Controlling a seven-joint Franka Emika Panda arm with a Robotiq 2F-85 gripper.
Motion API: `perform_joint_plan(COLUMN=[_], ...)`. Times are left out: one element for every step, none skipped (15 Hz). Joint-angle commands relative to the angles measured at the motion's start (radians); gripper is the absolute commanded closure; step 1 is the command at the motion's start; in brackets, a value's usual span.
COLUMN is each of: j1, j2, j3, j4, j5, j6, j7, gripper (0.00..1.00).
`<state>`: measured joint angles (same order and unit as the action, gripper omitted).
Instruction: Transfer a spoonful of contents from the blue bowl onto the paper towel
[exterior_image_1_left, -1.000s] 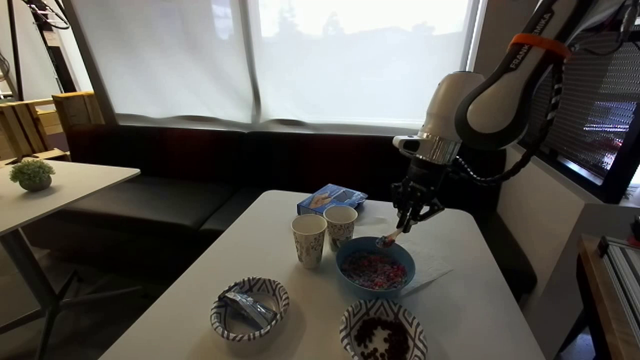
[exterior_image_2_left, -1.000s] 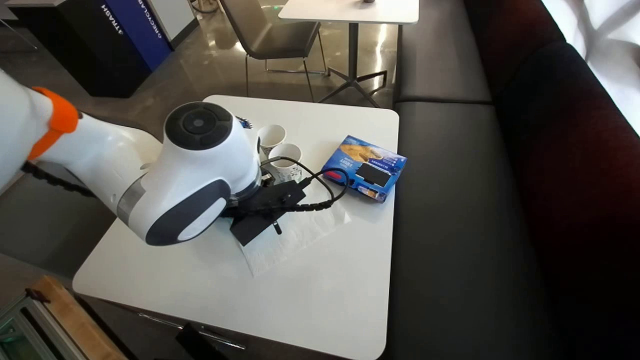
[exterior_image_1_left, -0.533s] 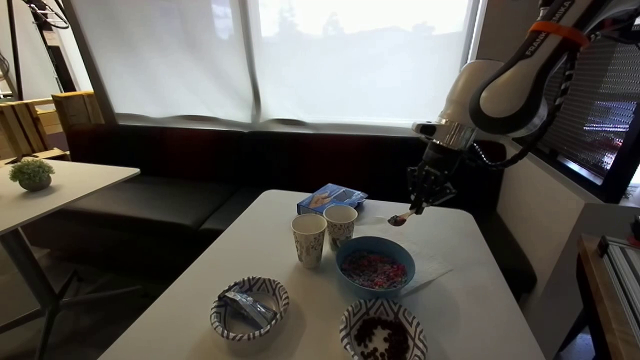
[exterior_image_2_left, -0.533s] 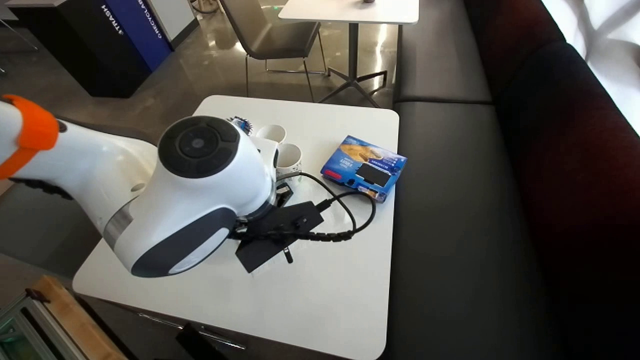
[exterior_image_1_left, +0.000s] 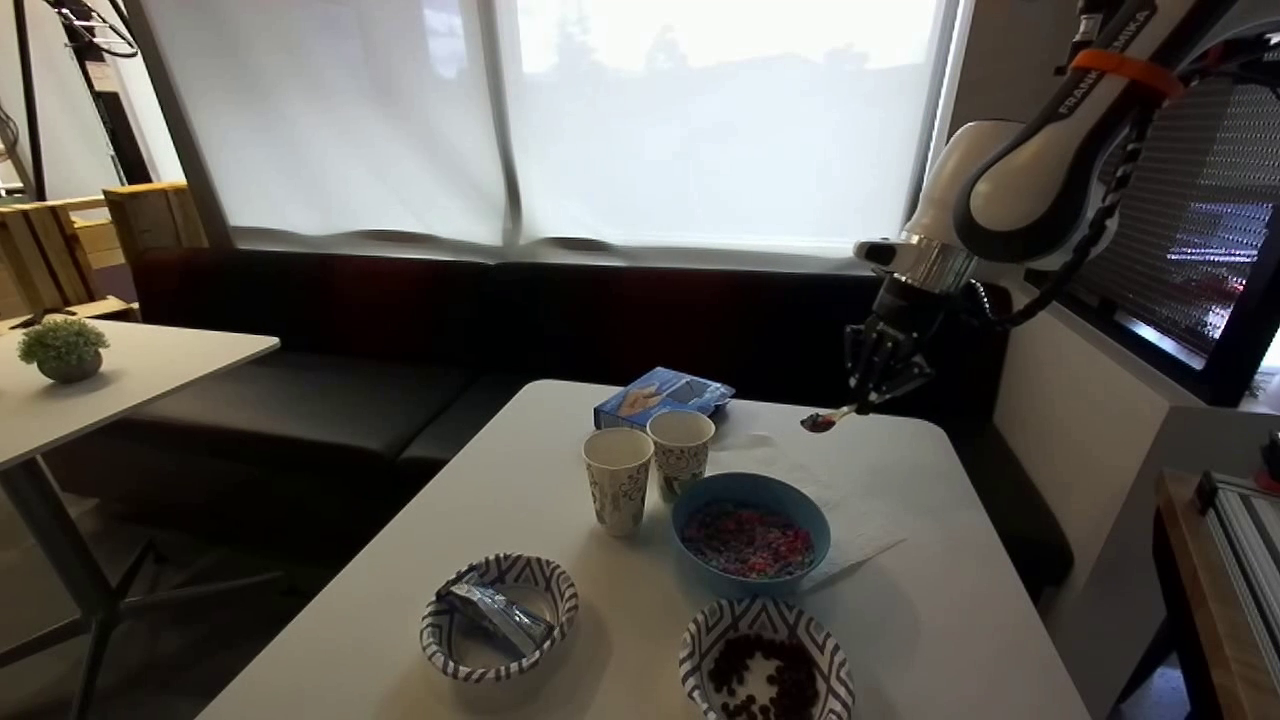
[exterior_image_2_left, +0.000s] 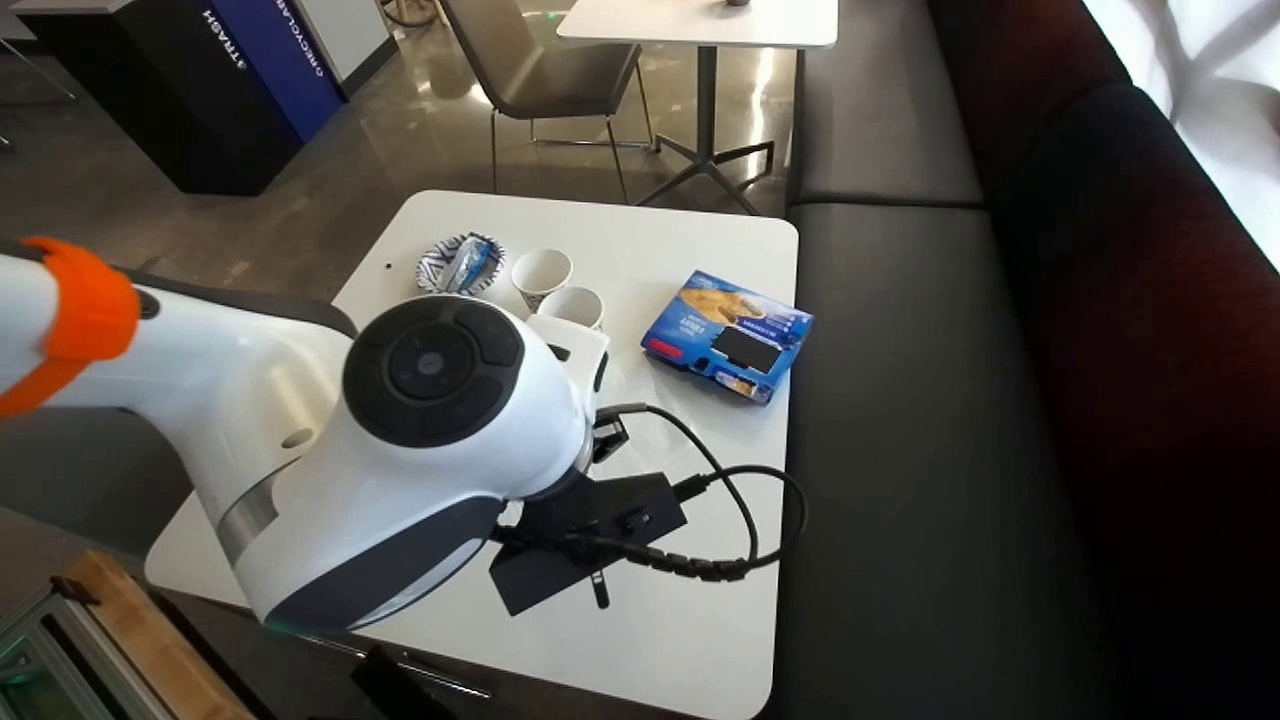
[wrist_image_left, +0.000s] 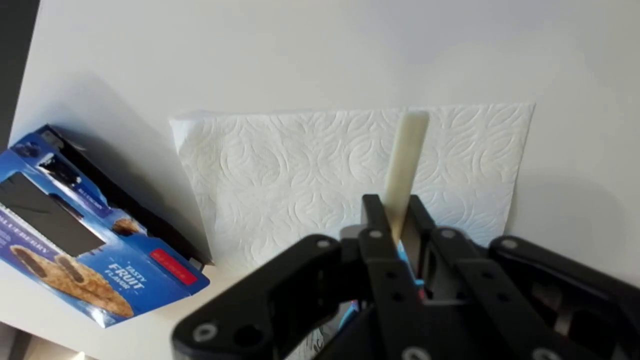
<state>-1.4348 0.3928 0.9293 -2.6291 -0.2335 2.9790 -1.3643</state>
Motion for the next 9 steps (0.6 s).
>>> perform_joint_plan(j1=[0.077,0.108,0.142,0.179,0.220,0.258,0.306,0.349,0.442], j2=[-0.060,-0.062,-0.063,-0.065,-0.064,-0.061,-0.063,-0.060,-0.070], j3=[-0.081,-0.110,-0.142,-0.175,-0.209,-0.241,-0.278,-0.311,-0.378], j4=[-0.010,-0.007,-0.003,-0.001,0.004,0.008,0.013,0.021,0.028], j5=[0.002,-0.002,-0.005,-0.011,-0.012,-0.016,-0.025,-0.034,0.020], j6=[-0.029,-0.035,-0.041,-0.043,-0.051,-0.055,-0.062,-0.072,-0.076], j7=[0.080,0.101,0.125,0.149,0.182,0.208,0.241,0.272,0.259], gripper=[0.97,0.97,0.97,0.97,0.97,0.97,0.97,0.97,0.97])
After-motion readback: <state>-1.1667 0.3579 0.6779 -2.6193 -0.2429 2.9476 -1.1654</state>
